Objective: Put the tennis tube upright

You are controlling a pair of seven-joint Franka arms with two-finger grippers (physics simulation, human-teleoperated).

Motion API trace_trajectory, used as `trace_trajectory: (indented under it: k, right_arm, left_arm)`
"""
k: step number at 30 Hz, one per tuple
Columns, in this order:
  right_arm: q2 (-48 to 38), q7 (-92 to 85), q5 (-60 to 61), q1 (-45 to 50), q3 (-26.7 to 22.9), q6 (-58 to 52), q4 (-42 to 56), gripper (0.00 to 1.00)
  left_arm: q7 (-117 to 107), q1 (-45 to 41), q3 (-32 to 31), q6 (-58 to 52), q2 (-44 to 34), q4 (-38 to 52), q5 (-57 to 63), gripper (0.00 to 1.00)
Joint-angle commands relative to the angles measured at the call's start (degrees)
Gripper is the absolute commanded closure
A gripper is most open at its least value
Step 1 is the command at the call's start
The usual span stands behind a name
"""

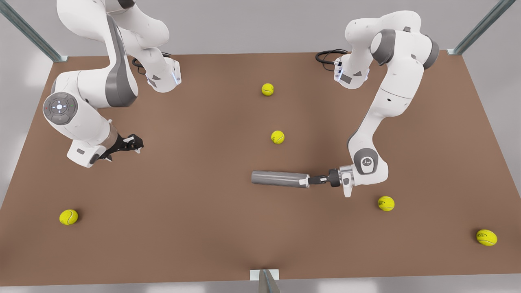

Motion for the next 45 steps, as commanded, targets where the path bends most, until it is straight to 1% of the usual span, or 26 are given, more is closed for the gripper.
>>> trace_trajectory:
  k: [1, 14, 18, 23, 25, 27, 31, 34, 35, 40, 45]
  right_arm:
    - [0.00, 0.00, 0.00, 0.03, 0.00, 0.01, -0.09, 0.00]
    - [0.00, 0.35, 0.00, 0.38, 0.70, -0.17, -0.09, 0.00]
    - [0.09, 0.35, 0.00, 0.38, 0.70, -0.08, -0.18, 0.00]
    - [0.09, 0.09, 0.00, 0.38, 0.70, -0.17, -0.09, 0.00]
    - [0.00, 0.00, 0.00, 0.29, 0.79, -0.17, -0.09, 0.00]
    - [0.00, 0.00, 0.00, 0.29, 0.70, -0.17, -0.09, 0.00]
    - [0.09, 0.00, 0.00, 0.29, 0.70, -0.17, -0.18, 0.00]
    - [0.18, 0.00, 0.00, 0.38, 0.70, -0.08, -0.18, 0.00]
    - [0.18, 0.00, 0.00, 0.38, 0.70, -0.08, -0.18, 0.00]
    - [0.18, 0.00, 0.00, 0.38, 0.70, -0.08, -0.18, 0.00]
    - [0.09, 0.00, 0.00, 0.29, 0.70, -0.26, -0.18, 0.00]
  left_arm:
    - [0.09, 0.05, 0.00, 0.00, 0.00, 0.00, 0.02, 0.79]
    - [-0.88, 1.45, -0.18, -1.76, -0.09, 0.00, 0.11, 0.79]
    - [-4.74, 3.12, -0.35, -4.92, -0.53, 0.97, 0.55, 0.79]
    - [-10.81, 3.39, -0.26, -5.45, -1.67, 3.08, 1.17, 0.79]
    - [-14.76, 3.39, -0.26, -6.24, -1.67, 5.18, 4.15, 0.79]
    - [-16.44, 3.30, -0.18, -6.24, -1.67, 5.98, 4.51, 0.79]
    - [-24.17, 3.47, -0.18, -7.56, -1.93, 9.76, 11.27, 0.79]
    - [-25.75, 3.65, -0.18, -7.91, -2.81, 9.76, 11.71, 0.79]
    - [-27.68, 3.65, -0.18, -7.91, -3.52, 9.93, 14.17, 0.79]
    - [-32.51, 3.74, -0.09, -7.91, -5.10, 11.07, 18.13, 0.79]
    - [-38.32, 3.56, -0.09, -7.91, -8.00, 11.87, 25.25, 0.79]
